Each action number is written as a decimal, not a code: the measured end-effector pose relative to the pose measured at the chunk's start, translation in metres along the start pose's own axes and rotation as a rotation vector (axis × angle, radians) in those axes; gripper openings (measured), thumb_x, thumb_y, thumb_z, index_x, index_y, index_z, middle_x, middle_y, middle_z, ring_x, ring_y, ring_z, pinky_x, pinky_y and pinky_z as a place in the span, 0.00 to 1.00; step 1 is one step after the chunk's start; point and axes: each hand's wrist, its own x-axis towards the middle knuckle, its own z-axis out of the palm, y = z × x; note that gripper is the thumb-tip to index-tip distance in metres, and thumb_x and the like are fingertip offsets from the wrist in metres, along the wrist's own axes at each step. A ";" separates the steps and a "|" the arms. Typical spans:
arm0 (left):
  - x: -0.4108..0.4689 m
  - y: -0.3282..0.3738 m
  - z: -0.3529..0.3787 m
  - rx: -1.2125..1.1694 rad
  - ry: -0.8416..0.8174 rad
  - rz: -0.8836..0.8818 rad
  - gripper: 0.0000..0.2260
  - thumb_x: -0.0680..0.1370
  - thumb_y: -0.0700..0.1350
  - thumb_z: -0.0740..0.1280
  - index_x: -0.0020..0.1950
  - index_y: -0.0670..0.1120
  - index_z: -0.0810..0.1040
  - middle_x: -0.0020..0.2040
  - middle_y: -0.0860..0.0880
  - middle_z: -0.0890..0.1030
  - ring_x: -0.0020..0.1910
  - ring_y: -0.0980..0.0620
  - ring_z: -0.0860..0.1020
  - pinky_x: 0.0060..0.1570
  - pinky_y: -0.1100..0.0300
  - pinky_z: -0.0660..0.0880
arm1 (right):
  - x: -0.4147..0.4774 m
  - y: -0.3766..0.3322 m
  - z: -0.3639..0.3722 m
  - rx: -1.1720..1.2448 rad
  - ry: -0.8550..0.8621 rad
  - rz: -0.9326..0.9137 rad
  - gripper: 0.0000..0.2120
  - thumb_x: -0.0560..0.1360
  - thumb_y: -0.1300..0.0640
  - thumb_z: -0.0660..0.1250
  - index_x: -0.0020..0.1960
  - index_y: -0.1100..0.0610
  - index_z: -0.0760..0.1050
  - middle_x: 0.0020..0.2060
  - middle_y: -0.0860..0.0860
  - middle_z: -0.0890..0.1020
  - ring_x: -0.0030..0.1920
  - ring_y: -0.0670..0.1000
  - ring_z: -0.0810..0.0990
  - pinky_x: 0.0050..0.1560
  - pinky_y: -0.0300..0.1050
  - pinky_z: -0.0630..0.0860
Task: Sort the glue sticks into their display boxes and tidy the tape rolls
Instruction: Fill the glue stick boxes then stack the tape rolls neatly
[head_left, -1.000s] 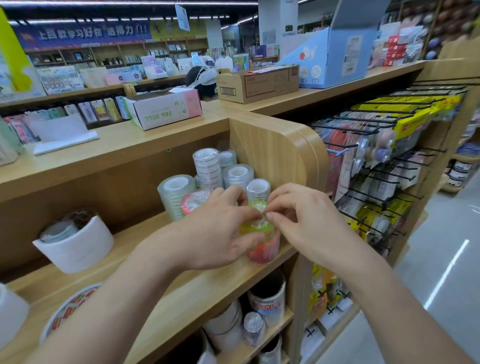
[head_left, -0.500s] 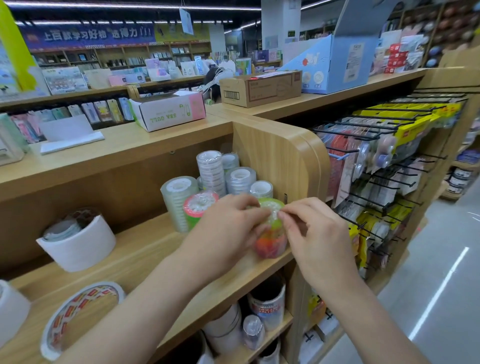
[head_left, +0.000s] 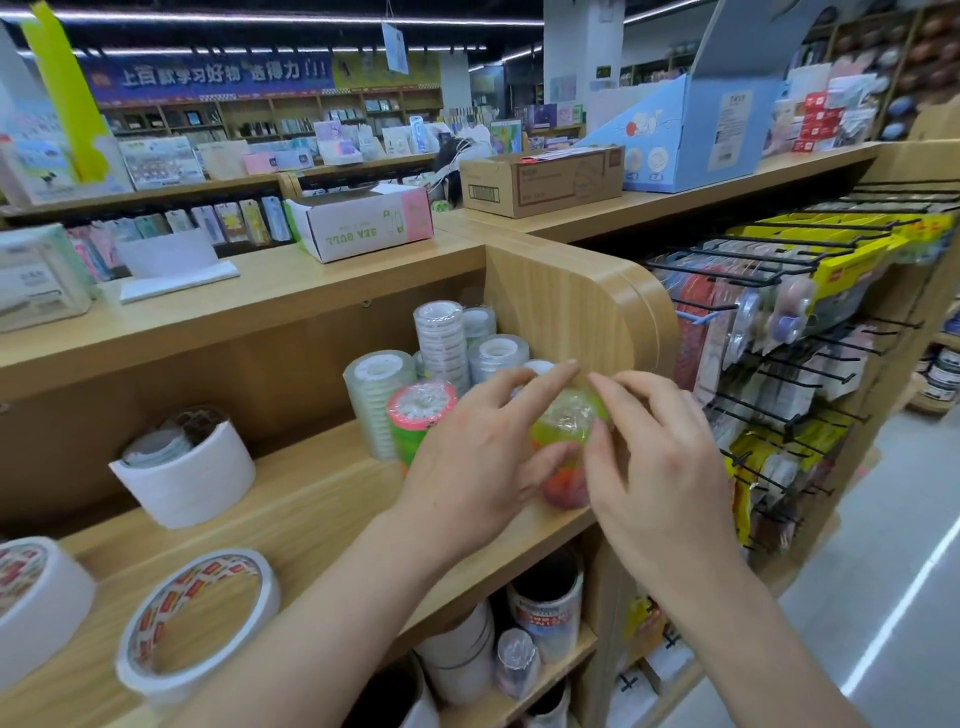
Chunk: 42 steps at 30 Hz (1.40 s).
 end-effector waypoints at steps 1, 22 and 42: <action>-0.002 0.000 -0.005 -0.003 -0.003 -0.013 0.28 0.77 0.56 0.65 0.75 0.62 0.59 0.67 0.54 0.69 0.58 0.54 0.74 0.53 0.54 0.76 | 0.002 -0.004 -0.002 0.025 0.000 -0.024 0.15 0.77 0.62 0.64 0.63 0.62 0.77 0.53 0.54 0.78 0.50 0.54 0.74 0.50 0.46 0.73; -0.137 -0.138 -0.143 0.337 0.001 -0.676 0.15 0.77 0.46 0.63 0.63 0.53 0.78 0.60 0.55 0.80 0.57 0.52 0.76 0.58 0.57 0.72 | 0.006 -0.163 0.110 0.556 -0.810 -0.116 0.18 0.79 0.52 0.63 0.69 0.46 0.71 0.63 0.40 0.74 0.61 0.39 0.71 0.62 0.36 0.68; -0.164 -0.178 -0.138 -0.165 0.077 -0.576 0.23 0.71 0.39 0.73 0.63 0.57 0.75 0.63 0.57 0.74 0.63 0.61 0.73 0.62 0.58 0.73 | 0.015 -0.178 0.186 0.670 -1.047 0.102 0.40 0.60 0.50 0.81 0.66 0.42 0.64 0.58 0.44 0.74 0.60 0.44 0.74 0.58 0.40 0.73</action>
